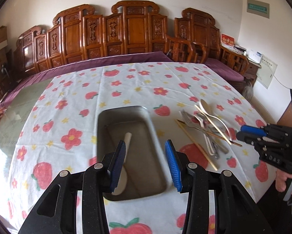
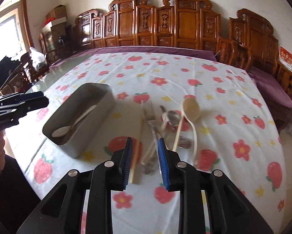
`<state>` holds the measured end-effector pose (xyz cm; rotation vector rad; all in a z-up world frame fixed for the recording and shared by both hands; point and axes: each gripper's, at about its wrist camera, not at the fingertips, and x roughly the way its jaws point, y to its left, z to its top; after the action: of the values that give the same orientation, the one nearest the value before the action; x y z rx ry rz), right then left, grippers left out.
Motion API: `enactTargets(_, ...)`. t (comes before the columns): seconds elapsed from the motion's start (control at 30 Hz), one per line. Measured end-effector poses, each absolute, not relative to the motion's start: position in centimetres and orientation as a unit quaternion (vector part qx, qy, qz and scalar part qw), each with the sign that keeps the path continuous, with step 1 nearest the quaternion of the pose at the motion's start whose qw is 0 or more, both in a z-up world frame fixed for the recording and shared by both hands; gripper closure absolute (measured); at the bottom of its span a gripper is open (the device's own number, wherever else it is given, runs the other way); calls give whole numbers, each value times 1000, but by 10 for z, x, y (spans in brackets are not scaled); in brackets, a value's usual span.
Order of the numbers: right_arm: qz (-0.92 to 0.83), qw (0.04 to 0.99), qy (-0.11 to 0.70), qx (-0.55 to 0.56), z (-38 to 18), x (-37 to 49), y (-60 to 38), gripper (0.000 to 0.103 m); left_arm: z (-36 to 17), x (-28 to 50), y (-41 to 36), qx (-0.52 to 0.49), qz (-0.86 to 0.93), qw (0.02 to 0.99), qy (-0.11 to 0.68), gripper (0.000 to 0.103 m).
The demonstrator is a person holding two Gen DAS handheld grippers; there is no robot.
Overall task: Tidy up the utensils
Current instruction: 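Move the right tool to the steel fork and grasp its handle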
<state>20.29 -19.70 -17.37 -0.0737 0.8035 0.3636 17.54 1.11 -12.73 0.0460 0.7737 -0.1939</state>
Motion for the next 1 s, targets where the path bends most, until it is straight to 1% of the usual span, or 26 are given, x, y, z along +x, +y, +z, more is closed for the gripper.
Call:
enactTargets(0.23,180,901,394,-25,-186,217,-217,74,-140,169,-26,34,-119,910,396,63)
enactTargets(0.47,213,886,412,-16,-215,245,-198,74,-149,167,-46,43,-128,903,407,63)
enactTargets(0.63,225,874,431,-28,-236,266,-182,75,-151,172,-50,50,-129,901,411,63)
enactTargets(0.7,227,866,444,-29,-245,273,-180,81,-152,174,-50,49,-130,901,412,63)
enactTargets(1.0,217,866,449,-40,-259,285,-181,81,-161,178,-55,50,-134,896,421,63)
